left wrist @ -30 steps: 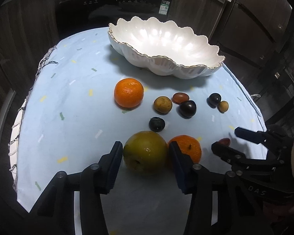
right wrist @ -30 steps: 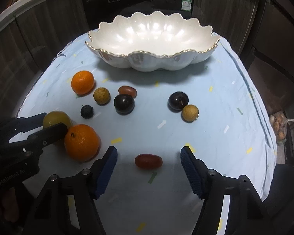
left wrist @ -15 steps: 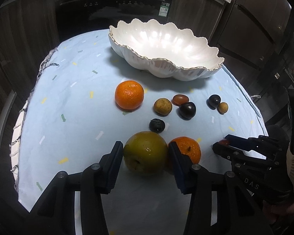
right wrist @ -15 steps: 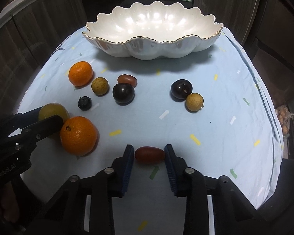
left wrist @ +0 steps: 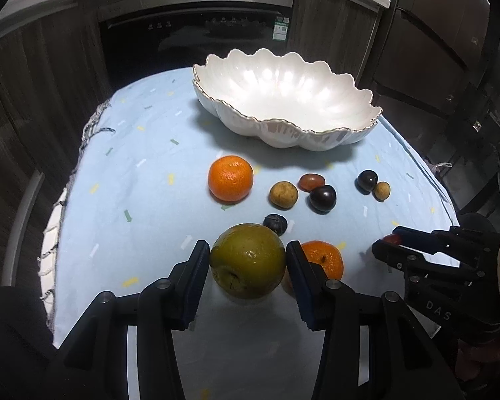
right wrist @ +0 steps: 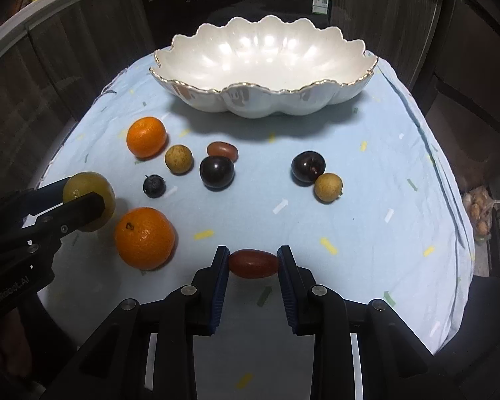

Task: Organize fruits
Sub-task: 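Close left tool on the green pear while right tool grasps the red date, then carry the pear and date over the white bowl with both tools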

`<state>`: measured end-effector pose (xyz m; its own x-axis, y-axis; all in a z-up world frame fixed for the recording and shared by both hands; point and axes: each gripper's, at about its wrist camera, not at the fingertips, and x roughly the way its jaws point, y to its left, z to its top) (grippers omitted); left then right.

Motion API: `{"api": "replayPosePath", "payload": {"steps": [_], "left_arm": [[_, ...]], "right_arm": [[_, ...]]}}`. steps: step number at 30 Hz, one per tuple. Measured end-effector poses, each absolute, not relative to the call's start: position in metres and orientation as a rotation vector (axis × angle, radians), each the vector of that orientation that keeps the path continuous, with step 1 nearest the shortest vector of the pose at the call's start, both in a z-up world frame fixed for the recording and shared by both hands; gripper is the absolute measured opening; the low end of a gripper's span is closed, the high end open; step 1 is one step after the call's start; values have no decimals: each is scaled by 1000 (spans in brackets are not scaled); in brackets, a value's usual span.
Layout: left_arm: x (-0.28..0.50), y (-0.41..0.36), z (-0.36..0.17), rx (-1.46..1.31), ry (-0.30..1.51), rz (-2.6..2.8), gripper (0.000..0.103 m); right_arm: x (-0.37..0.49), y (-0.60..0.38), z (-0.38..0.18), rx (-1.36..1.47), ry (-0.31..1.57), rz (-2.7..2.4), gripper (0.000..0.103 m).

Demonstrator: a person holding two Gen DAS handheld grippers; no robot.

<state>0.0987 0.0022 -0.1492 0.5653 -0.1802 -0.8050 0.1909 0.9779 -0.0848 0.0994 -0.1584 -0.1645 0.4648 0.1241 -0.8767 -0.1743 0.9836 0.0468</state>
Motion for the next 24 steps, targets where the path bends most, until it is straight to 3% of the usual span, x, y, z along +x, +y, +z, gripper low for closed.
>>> {"api": "replayPosePath", "payload": {"steps": [24], "left_arm": [[101,-2,-107,79,827,-174,47]], "right_arm": [[104,-161,-122,-59,945,170,31]]}}
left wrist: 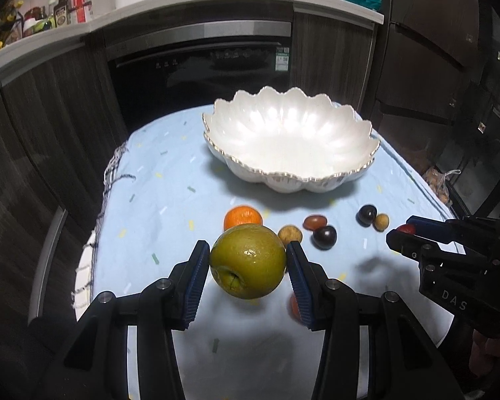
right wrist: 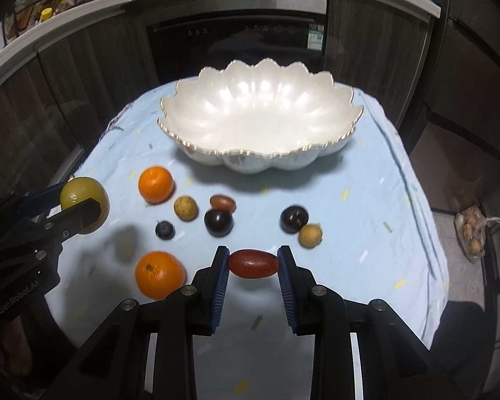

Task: Organize fruits
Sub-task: 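Carry the pear and date over the white bowl with both tools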

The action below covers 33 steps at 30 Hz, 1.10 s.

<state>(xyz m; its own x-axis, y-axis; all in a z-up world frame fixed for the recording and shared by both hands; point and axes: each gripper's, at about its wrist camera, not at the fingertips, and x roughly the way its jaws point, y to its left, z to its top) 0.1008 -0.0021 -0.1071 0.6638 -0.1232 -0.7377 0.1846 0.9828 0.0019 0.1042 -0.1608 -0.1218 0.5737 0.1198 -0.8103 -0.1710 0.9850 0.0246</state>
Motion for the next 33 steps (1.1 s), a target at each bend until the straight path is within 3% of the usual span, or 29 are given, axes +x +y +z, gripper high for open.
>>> {"api": "replayPosePath", "payload": {"steps": [33], "left_arm": [[167,-26,-54,99,694,-186,47]], "right_arm": [[161,-180,-64,-21,778,108,31]]}}
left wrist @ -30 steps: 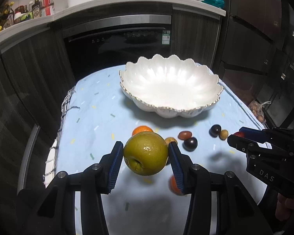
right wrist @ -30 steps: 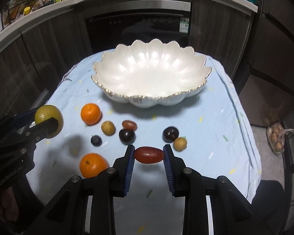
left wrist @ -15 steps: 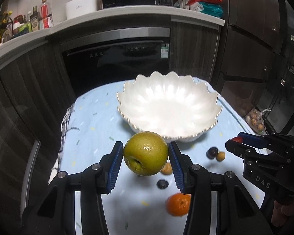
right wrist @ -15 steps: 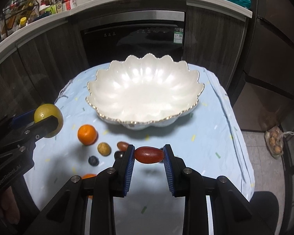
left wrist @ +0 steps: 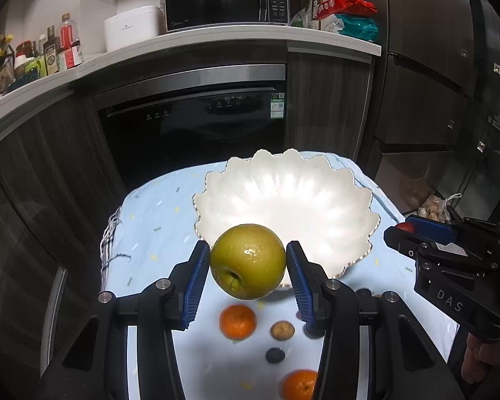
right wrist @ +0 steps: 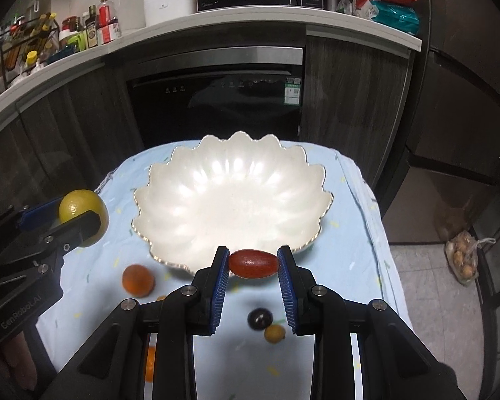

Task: Organize fruits
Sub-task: 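Carry the pear and date over the white bowl with both tools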

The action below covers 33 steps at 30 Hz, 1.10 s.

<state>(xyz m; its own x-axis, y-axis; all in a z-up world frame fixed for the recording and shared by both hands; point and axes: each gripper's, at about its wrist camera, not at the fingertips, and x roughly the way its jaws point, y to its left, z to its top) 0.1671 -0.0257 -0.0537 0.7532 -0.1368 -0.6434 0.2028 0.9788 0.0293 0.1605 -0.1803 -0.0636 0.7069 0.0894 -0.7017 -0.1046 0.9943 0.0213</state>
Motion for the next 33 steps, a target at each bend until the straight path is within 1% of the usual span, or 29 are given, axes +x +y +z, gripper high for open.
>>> {"api": "replayPosePath", "payload": {"steps": [19,33], "left_arm": [[233,-35,-53,116,691,-185,47],[275,-34,-81,77,749,-146,47]], "right_arm": [[217,-192,-59,1,748,55,31],[269,-206,-80,68,800,-24,31]]}}
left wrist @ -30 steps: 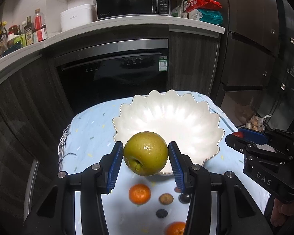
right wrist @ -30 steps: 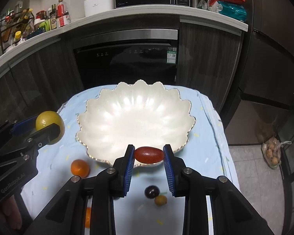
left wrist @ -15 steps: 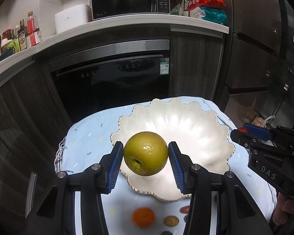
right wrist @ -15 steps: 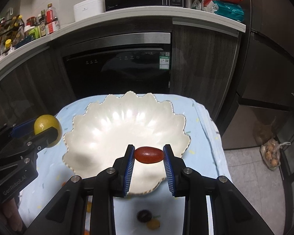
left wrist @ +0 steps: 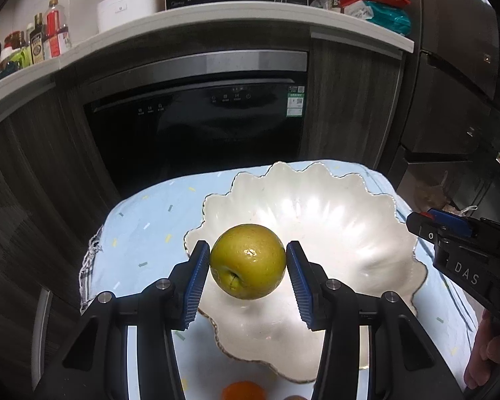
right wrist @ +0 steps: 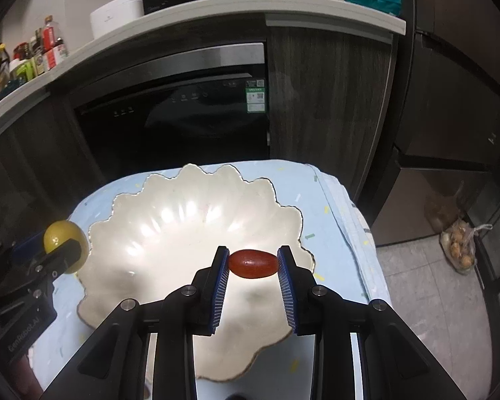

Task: Organize fruits
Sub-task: 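Carry the pear and date over the white bowl with both tools, then open both tools to drop the pear and date into the bowl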

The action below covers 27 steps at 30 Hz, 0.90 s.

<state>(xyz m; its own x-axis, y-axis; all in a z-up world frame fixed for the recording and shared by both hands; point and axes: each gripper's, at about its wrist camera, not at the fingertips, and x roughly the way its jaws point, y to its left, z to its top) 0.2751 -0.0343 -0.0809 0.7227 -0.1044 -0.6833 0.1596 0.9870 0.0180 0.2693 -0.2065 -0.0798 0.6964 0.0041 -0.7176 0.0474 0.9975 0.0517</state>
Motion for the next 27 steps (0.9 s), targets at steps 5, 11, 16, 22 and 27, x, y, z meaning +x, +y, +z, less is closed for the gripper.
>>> {"api": "replayPosePath", "payload": {"steps": [5,11,16,22,27], "left_arm": [[287,-32,-93,52,790,-130,47],[295,-32,-100,52,815,-103,47],[298,-33,-104,48,849,-111,47],[293,-33,-98,51,813,-96,77],[292,-34,-90,72,788,-85,85]], "right_arm": [[280,-207,-89,76,829,-36,31],[291,-210,-102,103,863,-55,31],[298,-208,-109,116,888,-53,32],[301,-208,-110,120,901,-57,51],[299,-213,-102,119,878,-102,77]]}}
